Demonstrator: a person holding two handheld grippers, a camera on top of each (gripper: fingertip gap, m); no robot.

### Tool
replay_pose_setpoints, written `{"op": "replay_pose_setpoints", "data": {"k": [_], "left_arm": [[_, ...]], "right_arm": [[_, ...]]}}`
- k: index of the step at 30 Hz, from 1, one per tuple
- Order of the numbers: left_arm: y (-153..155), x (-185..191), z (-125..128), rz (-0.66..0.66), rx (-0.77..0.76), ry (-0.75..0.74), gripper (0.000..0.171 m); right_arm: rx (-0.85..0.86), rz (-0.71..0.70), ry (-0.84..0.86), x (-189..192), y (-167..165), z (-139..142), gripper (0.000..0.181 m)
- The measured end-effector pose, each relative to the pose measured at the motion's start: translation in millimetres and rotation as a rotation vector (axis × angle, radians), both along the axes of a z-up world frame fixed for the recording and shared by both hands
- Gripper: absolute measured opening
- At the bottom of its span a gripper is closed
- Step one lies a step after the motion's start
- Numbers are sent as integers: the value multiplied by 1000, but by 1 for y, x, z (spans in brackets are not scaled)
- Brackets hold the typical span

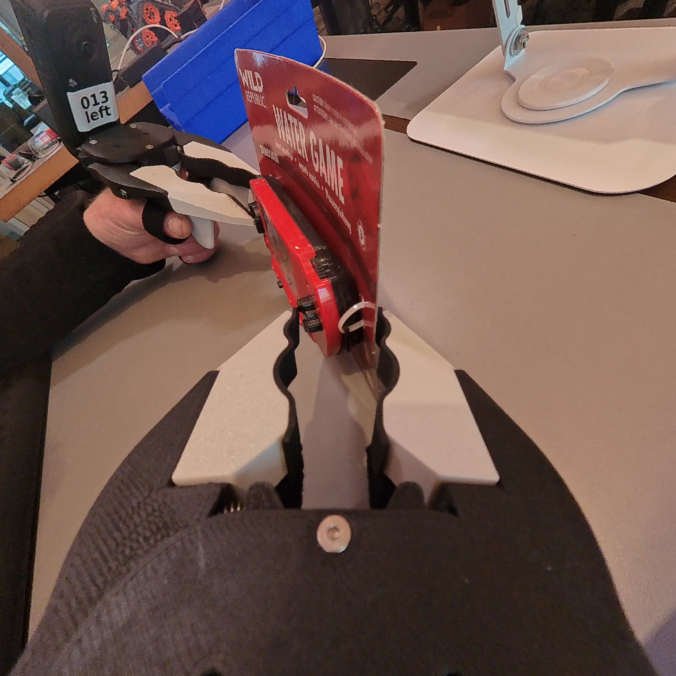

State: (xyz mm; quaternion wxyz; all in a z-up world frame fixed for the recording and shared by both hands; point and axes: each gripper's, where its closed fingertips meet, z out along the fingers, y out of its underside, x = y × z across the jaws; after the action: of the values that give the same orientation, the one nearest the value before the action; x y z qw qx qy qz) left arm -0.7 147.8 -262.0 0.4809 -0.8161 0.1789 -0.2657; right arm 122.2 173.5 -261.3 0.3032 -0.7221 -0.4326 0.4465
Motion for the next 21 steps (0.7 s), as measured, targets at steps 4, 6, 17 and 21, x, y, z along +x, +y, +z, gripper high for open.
{"op": "replay_pose_setpoints", "data": {"k": [4, 6, 17, 21], "left_arm": [[1, 1, 0, 5, 3, 7, 38], [1, 1, 0, 16, 0, 12, 38], [5, 3, -1, 58, 8, 23, 49], [8, 2, -3, 85, 17, 31, 49]], "right_arm": [[31, -14, -31, 0, 2, -4, 40], [43, -19, -38, -1, 3, -4, 39], [36, -19, -22, -1, 4, -4, 38], [34, -16, -22, -2, 3, -4, 37]]}}
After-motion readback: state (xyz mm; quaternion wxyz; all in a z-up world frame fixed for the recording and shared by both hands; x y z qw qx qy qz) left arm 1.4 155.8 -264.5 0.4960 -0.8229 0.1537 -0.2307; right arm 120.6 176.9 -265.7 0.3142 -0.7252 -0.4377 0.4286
